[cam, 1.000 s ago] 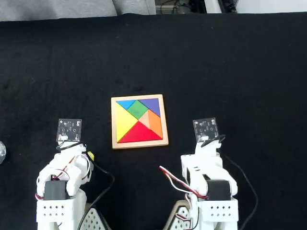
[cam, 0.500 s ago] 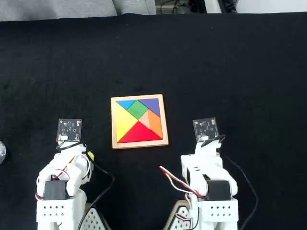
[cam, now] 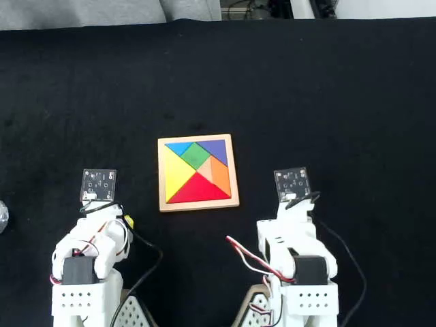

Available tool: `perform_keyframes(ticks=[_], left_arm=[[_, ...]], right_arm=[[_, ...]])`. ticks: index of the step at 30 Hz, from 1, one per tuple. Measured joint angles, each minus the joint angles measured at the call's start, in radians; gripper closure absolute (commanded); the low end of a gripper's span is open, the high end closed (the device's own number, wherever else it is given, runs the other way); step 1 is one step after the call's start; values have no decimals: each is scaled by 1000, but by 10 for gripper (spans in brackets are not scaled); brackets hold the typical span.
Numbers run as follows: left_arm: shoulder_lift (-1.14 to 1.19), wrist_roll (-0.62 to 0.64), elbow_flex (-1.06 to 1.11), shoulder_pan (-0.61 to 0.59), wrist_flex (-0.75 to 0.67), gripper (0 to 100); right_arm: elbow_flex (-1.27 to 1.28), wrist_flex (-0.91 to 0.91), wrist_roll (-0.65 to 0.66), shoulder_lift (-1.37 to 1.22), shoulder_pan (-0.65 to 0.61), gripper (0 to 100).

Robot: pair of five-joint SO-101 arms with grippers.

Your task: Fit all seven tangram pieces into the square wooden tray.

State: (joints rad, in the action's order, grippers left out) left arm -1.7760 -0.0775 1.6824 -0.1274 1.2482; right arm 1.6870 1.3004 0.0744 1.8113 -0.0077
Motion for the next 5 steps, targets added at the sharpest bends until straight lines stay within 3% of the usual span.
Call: perform_keyframes(ticks=[5], left_arm=[[0,0,0,0,0,863]], right_arm=[[0,0,0,0,0,987]])
